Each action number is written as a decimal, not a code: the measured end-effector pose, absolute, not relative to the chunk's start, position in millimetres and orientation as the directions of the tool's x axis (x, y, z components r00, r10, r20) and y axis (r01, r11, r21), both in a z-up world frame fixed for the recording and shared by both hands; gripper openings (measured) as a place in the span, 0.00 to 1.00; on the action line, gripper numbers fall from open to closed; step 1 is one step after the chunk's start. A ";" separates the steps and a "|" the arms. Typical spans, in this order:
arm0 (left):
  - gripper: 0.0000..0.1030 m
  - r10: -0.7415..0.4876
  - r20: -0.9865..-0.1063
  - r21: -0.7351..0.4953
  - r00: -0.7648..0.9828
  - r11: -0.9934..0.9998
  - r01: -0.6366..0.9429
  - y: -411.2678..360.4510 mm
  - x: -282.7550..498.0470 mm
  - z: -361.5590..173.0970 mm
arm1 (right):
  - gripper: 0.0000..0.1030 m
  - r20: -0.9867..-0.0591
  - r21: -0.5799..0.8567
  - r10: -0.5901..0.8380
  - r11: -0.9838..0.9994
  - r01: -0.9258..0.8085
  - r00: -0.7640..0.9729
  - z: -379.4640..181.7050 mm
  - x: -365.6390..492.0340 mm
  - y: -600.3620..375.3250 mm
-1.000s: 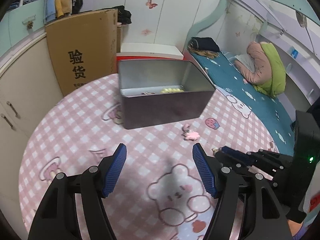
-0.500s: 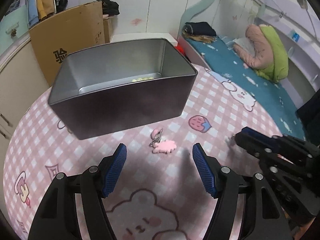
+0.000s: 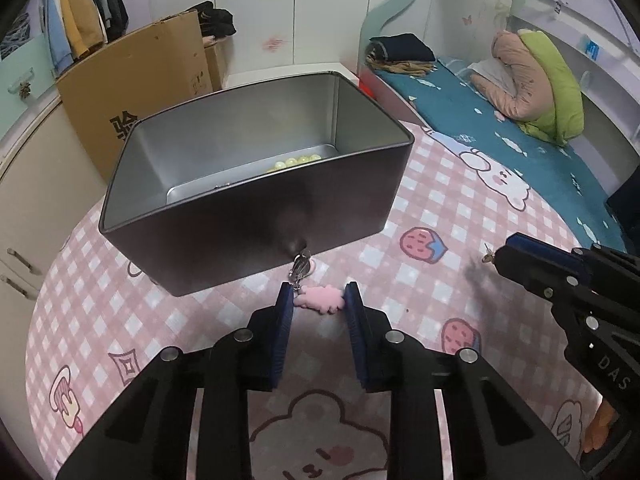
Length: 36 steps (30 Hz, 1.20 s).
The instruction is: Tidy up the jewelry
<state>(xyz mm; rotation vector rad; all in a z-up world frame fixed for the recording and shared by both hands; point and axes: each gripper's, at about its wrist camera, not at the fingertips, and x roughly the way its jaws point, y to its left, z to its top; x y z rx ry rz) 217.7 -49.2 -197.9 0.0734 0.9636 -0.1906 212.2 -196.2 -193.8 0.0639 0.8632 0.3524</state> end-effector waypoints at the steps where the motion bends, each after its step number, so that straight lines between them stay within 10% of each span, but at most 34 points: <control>1: 0.24 -0.139 -0.822 -0.033 0.553 0.980 0.198 -47.9 216.6 -197.6 | 0.11 -0.732 0.196 0.330 0.940 -0.280 0.596 -193.5 212.3 -196.2; 24: 0.24 -0.355 -0.647 -0.198 0.675 0.933 0.301 13.2 194.3 -82.5 | 0.11 -0.647 0.174 0.373 0.921 -0.348 0.665 -103.5 224.4 -150.7; 36: 0.24 -0.297 -0.732 -0.185 0.613 0.953 0.241 35.3 257.1 -103.7 | 0.11 -0.682 0.242 0.437 0.892 -0.382 0.586 -104.3 274.7 -113.8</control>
